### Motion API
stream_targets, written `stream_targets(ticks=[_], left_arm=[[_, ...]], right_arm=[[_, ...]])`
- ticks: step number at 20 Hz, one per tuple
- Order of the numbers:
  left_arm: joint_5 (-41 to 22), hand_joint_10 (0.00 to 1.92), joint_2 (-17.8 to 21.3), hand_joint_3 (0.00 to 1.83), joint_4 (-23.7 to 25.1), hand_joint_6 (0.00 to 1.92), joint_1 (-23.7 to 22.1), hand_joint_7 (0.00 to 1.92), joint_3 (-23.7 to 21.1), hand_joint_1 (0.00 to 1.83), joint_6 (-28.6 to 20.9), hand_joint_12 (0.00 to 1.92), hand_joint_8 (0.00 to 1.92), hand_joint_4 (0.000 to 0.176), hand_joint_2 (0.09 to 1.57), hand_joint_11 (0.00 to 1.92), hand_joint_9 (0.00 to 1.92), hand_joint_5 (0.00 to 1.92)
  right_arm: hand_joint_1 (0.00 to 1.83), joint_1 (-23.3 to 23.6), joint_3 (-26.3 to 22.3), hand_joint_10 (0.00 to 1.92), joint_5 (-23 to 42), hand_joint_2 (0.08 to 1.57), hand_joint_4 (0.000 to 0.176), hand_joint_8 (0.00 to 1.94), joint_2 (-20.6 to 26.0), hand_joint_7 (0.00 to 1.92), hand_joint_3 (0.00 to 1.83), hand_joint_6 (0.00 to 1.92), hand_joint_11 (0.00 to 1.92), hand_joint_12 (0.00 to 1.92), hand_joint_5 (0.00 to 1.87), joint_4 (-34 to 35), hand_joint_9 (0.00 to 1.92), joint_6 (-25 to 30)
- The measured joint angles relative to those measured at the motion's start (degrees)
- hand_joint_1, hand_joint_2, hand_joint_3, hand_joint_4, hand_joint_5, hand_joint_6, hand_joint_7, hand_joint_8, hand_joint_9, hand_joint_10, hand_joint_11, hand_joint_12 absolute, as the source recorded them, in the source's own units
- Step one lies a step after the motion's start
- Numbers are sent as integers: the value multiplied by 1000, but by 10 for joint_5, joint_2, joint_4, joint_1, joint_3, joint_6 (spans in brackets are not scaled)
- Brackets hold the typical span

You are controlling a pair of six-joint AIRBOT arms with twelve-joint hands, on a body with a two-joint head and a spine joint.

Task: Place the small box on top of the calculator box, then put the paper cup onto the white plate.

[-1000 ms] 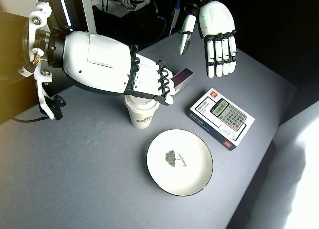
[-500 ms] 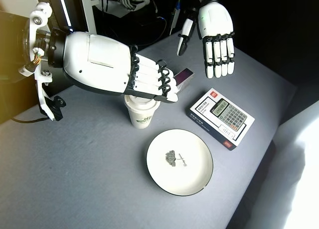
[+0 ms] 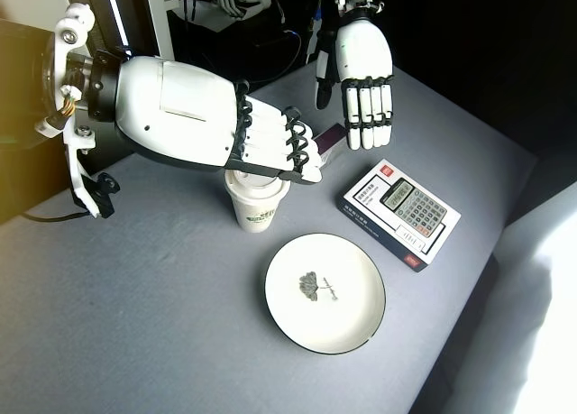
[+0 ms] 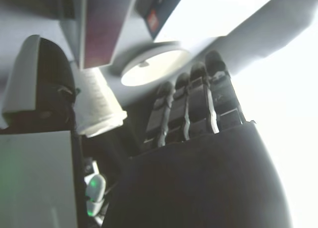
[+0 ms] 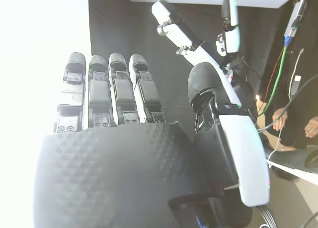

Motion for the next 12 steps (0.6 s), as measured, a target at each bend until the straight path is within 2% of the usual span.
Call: stream_targets(ticks=[1, 2, 5, 6, 7, 9, 11, 12], left_arm=[[2, 7, -3, 10, -7, 0, 2, 4, 0, 1068, 0, 252, 0, 0, 1076, 0, 29, 1], [3, 7, -9, 9, -10, 0, 5, 0, -1, 1081, 0, 242, 0, 0, 1077, 0, 26, 0], [-2, 3, -23, 13, -45, 0, 7, 0, -1, 1015, 21, 252, 0, 0, 1114, 0, 28, 0], [-8, 8, -29, 4, -55, 1, 13, 23, -1, 1045, 26, 319, 4, 0, 1099, 0, 57, 3], [-9, 2, -35, 8, -59, 0, 15, 4, -1, 987, 29, 290, 0, 0, 1117, 0, 35, 0], [-10, 3, -43, 15, -60, 0, 21, 2, -1, 990, 31, 283, 1, 0, 1137, 0, 38, 0], [-12, 2, -48, 16, -60, 0, 27, 0, 0, 992, 34, 291, 0, 0, 1148, 0, 36, 0], [-12, 3, -50, 13, -61, 0, 29, 0, 1, 1016, 36, 223, 0, 0, 1155, 0, 15, 0]], right_arm=[[11, 0, 0, 1, 0, 1485, 0, 1, 0, 51, 0, 2, 0, 145, 107, 0, 11, 0], [80, 0, 0, 9, 0, 1472, 0, 8, -1, 79, 0, 8, 0, 186, 132, 0, 37, 0], [12, 0, 0, 2, 0, 1488, 0, 4, 0, 38, 1, 3, 0, 124, 87, 0, 7, 0], [16, 0, 0, 6, -1, 1489, 0, 4, 0, 61, 0, 4, 0, 190, 105, 0, 27, 0], [15, 0, 0, 5, -1, 1487, 0, 3, 0, 63, 0, 4, 0, 204, 109, 0, 27, 0], [63, 0, 0, 7, -1, 1483, 0, 2, 0, 73, 0, 2, 0, 254, 114, 0, 44, 0], [32, 0, 0, 8, 0, 1486, 0, 5, 0, 86, 0, 2, 0, 255, 118, 0, 53, 0], [58, 0, 0, 10, -1, 1485, 0, 6, 0, 102, 0, 5, 0, 277, 132, 0, 68, 0]])
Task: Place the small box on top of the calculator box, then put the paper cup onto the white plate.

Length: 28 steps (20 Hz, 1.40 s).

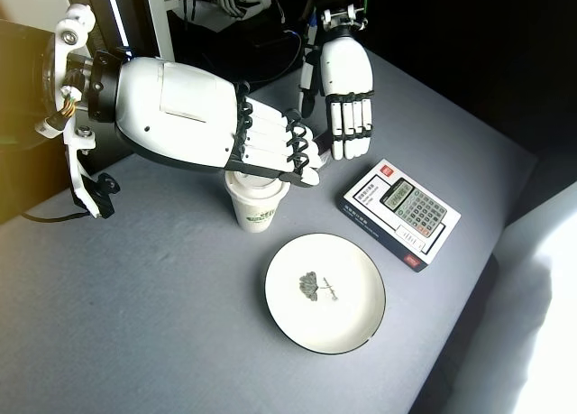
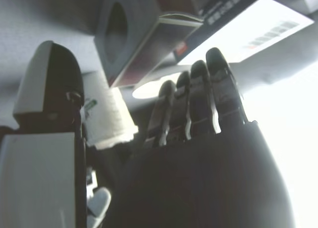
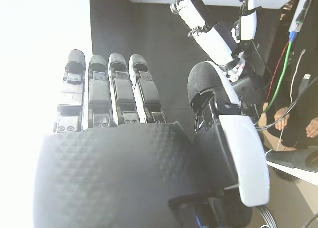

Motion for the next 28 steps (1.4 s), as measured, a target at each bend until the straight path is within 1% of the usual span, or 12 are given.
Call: stream_targets(ticks=[3, 4, 6, 8, 14, 19, 20, 21, 22, 23, 24, 28], left_arm=[[-4, 10, -10, 2, 2, 3, 6, 20, 7, 995, 2, 317, 5, 0, 1147, 0, 46, 11], [-3, 8, -11, 6, 0, 0, 8, 29, 9, 987, 2, 301, 4, 0, 1163, 0, 51, 1], [-3, 24, -17, 0, 3, 15, 8, 133, 18, 1120, 2, 494, 16, 0, 1148, 0, 153, 92], [-4, 21, -26, 2, 7, 10, 7, 192, 27, 1112, 2, 658, 10, 0, 1161, 0, 216, 135], [-7, 37, -50, 6, 10, 14, 8, 401, 53, 1193, 2, 963, 16, 0, 1211, 0, 425, 317], [-7, 53, -71, 2, 10, 16, 13, 581, 69, 1137, 2, 1198, 19, 0, 1212, 45, 592, 454], [-7, 74, -75, 1, 10, 21, 13, 649, 73, 1146, 2, 1250, 26, 0, 1214, 100, 651, 515], [-7, 207, -78, 35, 11, 23, 13, 789, 75, 1291, 2, 1277, 1034, 0, 1177, 315, 797, 730], [-11, 1359, -82, 0, 13, 1065, 15, 794, 78, 1324, 2, 1349, 1264, 0, 1252, 369, 667, 578], [-12, 1359, -82, 0, 14, 1065, 15, 794, 78, 1324, 2, 1349, 1264, 0, 1252, 369, 667, 578], [-15, 1624, -82, 1, 14, 1265, 16, 791, 78, 1326, 2, 1415, 1352, 0, 1268, 436, 606, 558], [-13, 1588, -82, 0, 6, 1090, 17, 844, 78, 1344, 1, 1418, 1352, 0, 1225, 470, 630, 734]], right_arm=[[5, 0, 0, 8, 0, 1480, 0, 2, 0, 101, 0, 3, 0, 363, 130, 0, 82, 0], [91, 0, 0, 13, 0, 1464, 0, 8, 0, 143, 0, 9, 0, 481, 168, 0, 117, 0], [31, 0, 0, 5, 0, 1481, 0, 6, 0, 111, 5, 7, 0, 333, 135, 0, 85, 0], [76, 0, 0, 4, 0, 1482, 0, 5, 0, 73, 1, 4, 0, 191, 103, 0, 52, 0], [43, 0, 0, 4, 0, 1494, 0, 3, 0, 55, 3, 4, 0, 201, 97, 0, 22, 0], [77, 0, 0, 12, 0, 1473, 0, 5, 0, 100, 0, 5, 0, 391, 132, 0, 82, 0], [70, 0, 0, 11, 0, 1478, 0, 7, 0, 73, 0, 7, 0, 281, 106, 0, 54, 0], [86, 0, 0, 11, 0, 1475, 0, 6, 0, 93, 0, 4, 0, 264, 114, 0, 71, 0], [84, 0, 0, 10, 0, 1472, 0, 4, 0, 99, 0, 5, 0, 299, 123, 0, 80, 0], [84, 0, 0, 10, 0, 1472, 0, 4, 0, 99, 0, 5, 0, 299, 123, 0, 80, 1], [135, 0, 0, 13, 0, 1461, 0, 7, 0, 133, 0, 8, 0, 350, 152, 1, 110, 2], [95, 0, -6, 5, -7, 1470, 0, 2, 0, 127, 0, 3, 0, 310, 149, 12, 91, 2]])
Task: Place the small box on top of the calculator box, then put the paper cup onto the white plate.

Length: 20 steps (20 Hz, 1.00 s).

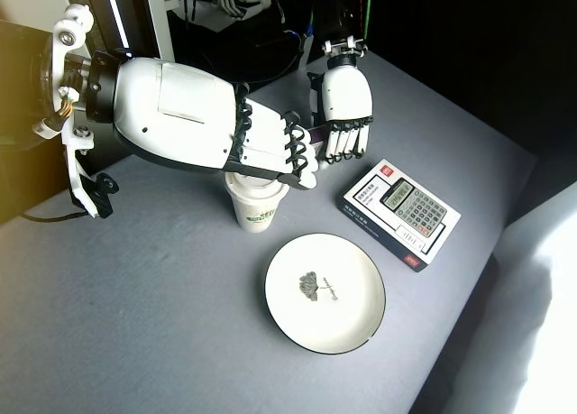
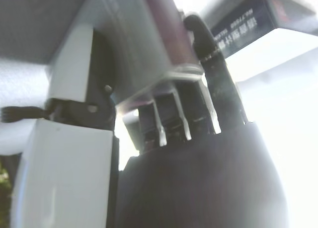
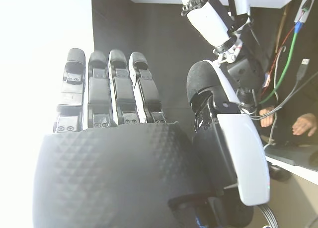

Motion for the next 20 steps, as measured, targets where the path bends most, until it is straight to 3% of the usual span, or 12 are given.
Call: stream_targets(ticks=[4, 5, 8, 10, 11, 12, 13, 15, 18, 20], left_arm=[[2, 1547, 0, 1, -8, 1037, -10, 840, 0, 1348, 2, 1360, 1367, 0, 1214, 476, 647, 778], [11, 1546, 0, 0, -21, 1075, -23, 837, 0, 1347, 19, 1429, 1337, 0, 1212, 416, 650, 783], [25, 1541, 6, 0, -50, 1023, -56, 816, 0, 1347, 55, 1378, 1381, 0, 1212, 487, 657, 802], [34, 1500, 12, 0, -87, 986, -85, 834, 1, 1352, 94, 1296, 1334, 0, 1196, 507, 688, 838], [39, 1491, 12, 0, -101, 983, -98, 831, 5, 1352, 110, 1291, 1334, 0, 1194, 508, 693, 847], [47, 1536, 12, 0, -122, 1031, -118, 820, 13, 1346, 129, 1291, 1355, 0, 1210, 462, 657, 807], [52, 1551, 12, 1, -142, 1057, -131, 810, 17, 1343, 150, 1291, 1382, 0, 1218, 469, 646, 780], [68, 1566, 10, 0, -182, 999, -162, 793, 31, 1342, 193, 1313, 1421, 0, 1220, 496, 636, 806], [93, 1597, 1, 1, -246, 1113, -206, 791, 60, 1338, 269, 1385, 1415, 0, 1234, 423, 618, 739], [113, 1434, -1, 0, -280, 1010, -231, 891, 80, 1357, 316, 1341, 1254, 0, 1179, 467, 724, 839]], right_arm=[[57, 0, 0, 0, -2, 1474, 0, 0, 0, 106, 0, 2, 0, 286, 131, 1, 66, 0], [114, 0, 0, 13, -1, 1452, 0, 7, 0, 164, 0, 9, 0, 471, 191, 2, 128, 0], [134, 0, 0, 10, -1, 1453, 0, 7, 0, 134, 0, 9, 0, 385, 177, 2, 99, -1], [82, 0, 0, 6, -2, 1465, 0, 6, 0, 109, 4, 5, 0, 291, 142, 2, 65, -1], [111, 0, 0, 13, -1, 1457, 0, 7, 0, 136, 0, 8, 0, 389, 166, 2, 99, -1], [11, 0, 0, 3, -1, 1476, 0, 2, 0, 116, 4, 3, 0, 386, 144, 2, 89, -1], [1, 0, 0, 4, -1, 1474, 0, 3, 0, 101, 2, 5, 0, 309, 121, 2, 67, -1], [0, 0, 0, 8, -1, 1475, 0, 5, 0, 115, 0, 5, 0, 354, 121, 2, 79, -1], [26, 0, 0, 7, 0, 1476, 0, 3, 0, 126, 0, 5, 0, 403, 140, 2, 92, -1], [3, 0, 0, 3, 0, 1475, 0, 3, 0, 125, 1, 8, 0, 337, 138, 3, 85, -1]])
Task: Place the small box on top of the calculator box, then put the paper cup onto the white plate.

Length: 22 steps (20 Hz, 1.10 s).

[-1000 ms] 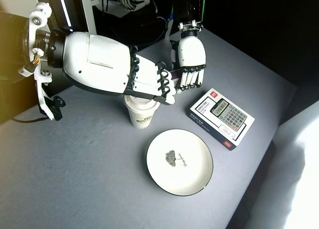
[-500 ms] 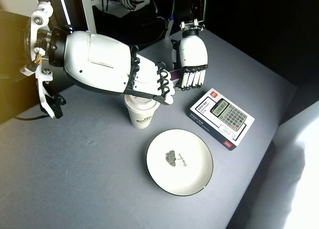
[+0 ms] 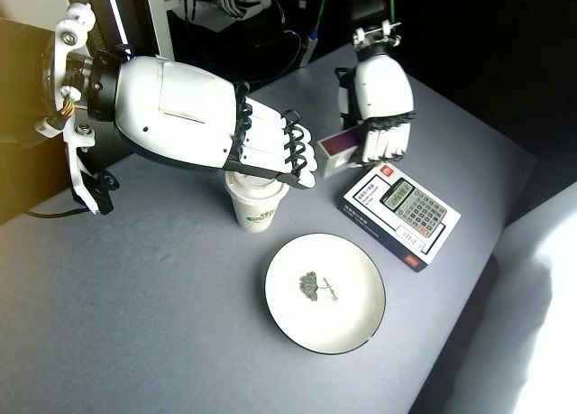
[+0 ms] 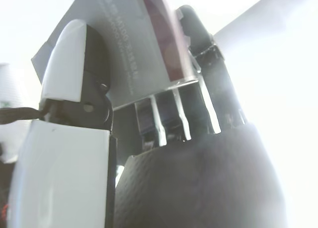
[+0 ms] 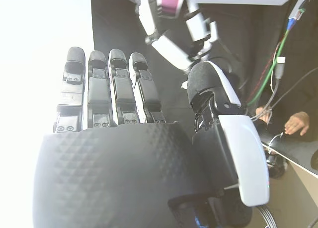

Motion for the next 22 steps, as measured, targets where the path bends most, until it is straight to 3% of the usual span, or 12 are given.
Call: stream_targets(ticks=[5, 10, 14, 18, 22], left_arm=[[37, 1459, -26, 0, -54, 1030, -37, 874, 60, 1356, 68, 1370, 1254, 0, 1182, 452, 719, 834], [76, 1539, -55, 0, -53, 1067, -44, 807, 113, 1346, 73, 1397, 1359, 0, 1211, 431, 667, 796], [107, 1537, -73, 0, -45, 1084, -44, 812, 148, 1347, 73, 1377, 1345, 0, 1211, 468, 683, 776], [129, 1464, -89, 1, -39, 970, -45, 870, 184, 1358, 73, 1346, 1243, 0, 1175, 475, 725, 870], [142, 1509, -134, 1, -37, 1045, -45, 832, 242, 1349, 73, 1367, 1338, 0, 1202, 415, 664, 821]], right_arm=[[0, 0, 0, 5, -3, 1482, 0, 5, 2, 97, 3, 2, 0, 232, 125, 3, 51, 0], [89, 0, -1, 4, -8, 1471, 0, 0, 7, 91, 0, 0, 0, 226, 117, 3, 55, 0], [0, 0, -4, 7, -10, 1473, 0, 4, 7, 89, 0, 3, 0, 233, 85, 3, 54, 0], [0, -6, -4, 6, -9, 1476, 0, 5, 11, 106, 0, 11, 0, 255, 122, 3, 60, 0], [0, -35, 0, 2, -6, 1472, 0, 0, 16, 88, 0, 2, 0, 242, 102, 12, 54, 0]])
